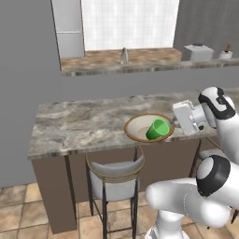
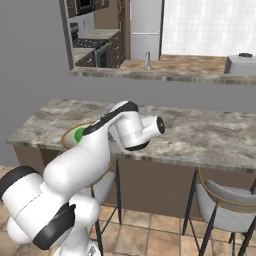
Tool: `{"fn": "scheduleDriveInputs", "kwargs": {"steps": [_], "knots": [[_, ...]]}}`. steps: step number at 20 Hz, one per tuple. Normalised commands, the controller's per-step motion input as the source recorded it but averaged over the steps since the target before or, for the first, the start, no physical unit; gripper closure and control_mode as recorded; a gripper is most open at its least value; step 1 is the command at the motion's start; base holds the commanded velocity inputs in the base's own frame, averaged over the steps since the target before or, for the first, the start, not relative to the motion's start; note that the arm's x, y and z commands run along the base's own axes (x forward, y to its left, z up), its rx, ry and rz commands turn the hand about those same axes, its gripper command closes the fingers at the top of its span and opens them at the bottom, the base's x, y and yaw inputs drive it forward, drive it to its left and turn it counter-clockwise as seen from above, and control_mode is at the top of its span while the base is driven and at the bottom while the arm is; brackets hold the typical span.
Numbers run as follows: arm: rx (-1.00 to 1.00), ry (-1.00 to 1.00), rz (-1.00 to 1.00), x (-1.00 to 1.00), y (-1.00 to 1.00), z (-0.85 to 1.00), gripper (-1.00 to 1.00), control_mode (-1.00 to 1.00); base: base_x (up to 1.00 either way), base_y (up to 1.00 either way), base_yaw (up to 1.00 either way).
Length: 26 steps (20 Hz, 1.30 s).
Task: Place the cup inside the bowl on the dining table and move the bowl to any counter.
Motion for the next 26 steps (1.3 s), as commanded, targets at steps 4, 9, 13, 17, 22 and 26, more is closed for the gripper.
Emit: {"fn": "scheduleDriveInputs", "kwargs": {"steps": [4, 9, 13, 17, 22, 26], "knots": [[0.00, 0.00, 0.00, 0.00, 0.00, 0.00, 1.00, 1.00, -0.56, -0.26, -0.03], [0.00, 0.00, 0.00, 0.00, 0.00, 0.00, 1.00, 1.00, -0.22, -0.23, -0.01], [0.00, 0.00, 0.00, 0.00, 0.00, 0.00, 1.00, 1.00, 0.00, -0.45, 0.00], [0.00, 0.00, 0.00, 0.00, 0.00, 0.00, 1.00, 1.00, 0.00, -0.64, 0.00], [0.00, 0.00, 0.00, 0.00, 0.00, 0.00, 1.00, 1.00, 0.00, -0.86, 0.00], [0.00, 0.00, 0.00, 0.00, 0.00, 0.00, 1.00, 1.00, 0.00, -0.87, 0.00]]}}
